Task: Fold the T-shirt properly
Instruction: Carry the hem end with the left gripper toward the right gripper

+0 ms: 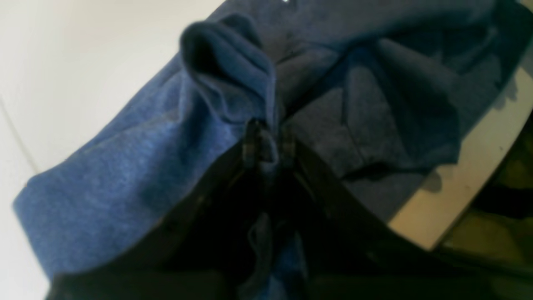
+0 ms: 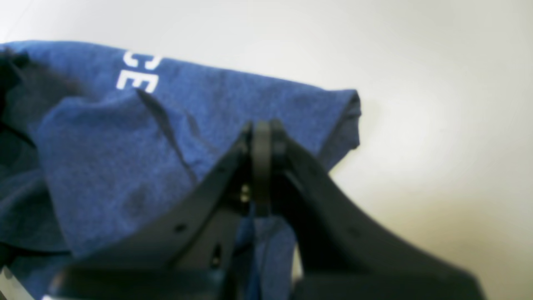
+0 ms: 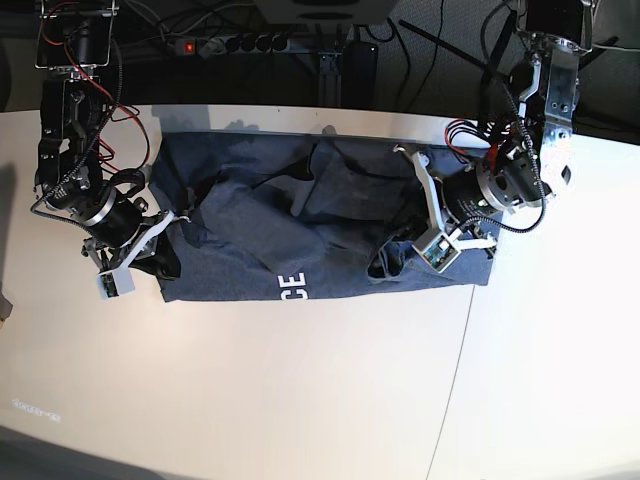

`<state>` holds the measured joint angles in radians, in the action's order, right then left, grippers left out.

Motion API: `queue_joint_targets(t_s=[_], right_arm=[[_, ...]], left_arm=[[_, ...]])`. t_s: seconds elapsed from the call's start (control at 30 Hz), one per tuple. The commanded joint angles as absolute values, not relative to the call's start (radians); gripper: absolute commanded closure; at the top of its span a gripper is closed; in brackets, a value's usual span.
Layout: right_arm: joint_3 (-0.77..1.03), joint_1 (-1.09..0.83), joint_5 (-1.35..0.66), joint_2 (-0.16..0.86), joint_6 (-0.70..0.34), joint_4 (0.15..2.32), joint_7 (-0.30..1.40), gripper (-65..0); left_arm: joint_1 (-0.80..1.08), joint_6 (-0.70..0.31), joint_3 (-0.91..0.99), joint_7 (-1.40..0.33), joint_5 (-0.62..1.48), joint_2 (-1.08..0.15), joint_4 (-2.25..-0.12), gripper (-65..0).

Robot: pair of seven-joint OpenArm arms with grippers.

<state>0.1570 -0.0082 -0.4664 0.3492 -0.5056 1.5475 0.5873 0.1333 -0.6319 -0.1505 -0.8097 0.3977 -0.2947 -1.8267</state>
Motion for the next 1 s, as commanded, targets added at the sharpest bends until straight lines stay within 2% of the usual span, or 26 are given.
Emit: queue_joint_targets(t_s=[0.0,0.17,0.2,0.3,0.33,0.37,0.5,0.7,0.73,0.87,0.9,0.97], right_arm=[[0.164,0.005,-0.480,0.363,-0.580,1.565,0.566,0.0],[0.164,0.005,-0.479,0.363,-0.580,1.565,0.566,0.0],[0.164,0.005,-0.479,0.363,-0.580,1.565,0.565,0.0],[0.164,0.005,-0.479,0.363,-0.580,1.565,0.565,0.0],[0.164,0.005,-0.479,0.363,-0.580,1.565,0.565,0.0],[0.164,0.005,-0.479,0.363,-0.580,1.564,0.565,0.0],[0.164,0.005,-0.479,0.363,-0.580,1.562,0.559,0.0],[0.164,0.005,-0.478,0.363,-0.580,1.562,0.558,0.0],[0.164,0.005,-0.478,0.363,-0.580,1.562,0.558,0.0],[0.164,0.005,-0.479,0.363,-0.580,1.562,0.558,0.0],[0.164,0.005,-0.479,0.363,-0.580,1.562,0.557,0.0],[0.164,0.005,-0.479,0.363,-0.580,1.562,0.558,0.0]], left_arm=[[0.104,-0.620,-0.146,-0.786,0.411,-0.294,-1.822,0.0],[0.078,-0.621,-0.146,-0.798,0.508,-0.294,-1.771,0.0],[0.078,-0.621,-0.146,-0.807,0.528,-0.294,-1.771,-3.3],[0.079,-0.621,-0.146,-0.815,0.550,-0.294,-1.772,-33.3],[0.078,-0.621,-0.146,-0.815,0.564,-0.294,-1.772,-38.3],[0.078,-0.621,-0.146,-0.815,0.584,-0.294,-1.773,-39.2],[0.078,-0.621,-0.146,-0.816,0.661,-0.294,-1.814,-39.1],[0.078,-0.621,-0.082,-0.816,0.632,-0.294,-1.880,-37.8],[0.078,-0.621,-0.061,-0.816,0.632,-0.294,-1.880,-33.5],[0.088,-0.624,0.000,-0.808,0.621,-0.294,-1.876,-2.8],[0.091,-0.625,0.004,-0.803,0.604,-0.294,-1.874,0.0],[0.099,-0.625,0.004,-0.793,0.574,-0.294,-1.863,0.0]])
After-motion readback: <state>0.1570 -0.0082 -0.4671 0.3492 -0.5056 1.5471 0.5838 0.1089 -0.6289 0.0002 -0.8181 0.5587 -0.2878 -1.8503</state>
